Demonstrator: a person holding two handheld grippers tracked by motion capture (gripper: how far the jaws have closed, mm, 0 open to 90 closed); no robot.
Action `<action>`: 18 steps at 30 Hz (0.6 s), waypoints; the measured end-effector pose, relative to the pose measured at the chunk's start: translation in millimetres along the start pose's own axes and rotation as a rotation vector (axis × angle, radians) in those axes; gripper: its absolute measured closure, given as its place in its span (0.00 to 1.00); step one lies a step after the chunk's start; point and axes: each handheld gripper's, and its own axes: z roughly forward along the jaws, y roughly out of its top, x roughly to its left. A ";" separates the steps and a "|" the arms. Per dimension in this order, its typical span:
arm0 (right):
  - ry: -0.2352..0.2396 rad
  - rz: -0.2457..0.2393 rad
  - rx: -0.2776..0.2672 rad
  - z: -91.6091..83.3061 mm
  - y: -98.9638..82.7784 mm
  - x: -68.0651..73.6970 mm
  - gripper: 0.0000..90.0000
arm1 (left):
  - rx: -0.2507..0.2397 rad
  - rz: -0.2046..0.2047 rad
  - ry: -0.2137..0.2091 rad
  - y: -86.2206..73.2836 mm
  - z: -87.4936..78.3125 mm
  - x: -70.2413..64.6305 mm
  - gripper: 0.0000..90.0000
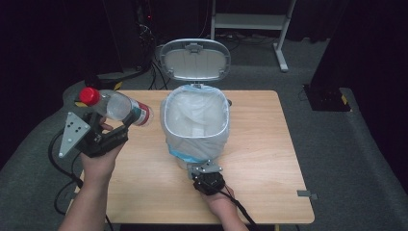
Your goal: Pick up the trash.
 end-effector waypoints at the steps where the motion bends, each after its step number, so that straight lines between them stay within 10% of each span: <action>1: 0.000 -0.001 0.000 0.0 0.0 -0.1 0.60 | 0.000 0.000 0.000 0.0 0.0 0.0 0.30; 18: 0.003 0.007 0.000 0.0 -0.3 0.4 0.60 | -0.022 -0.023 -0.111 22.8 51.2 -32.1 0.30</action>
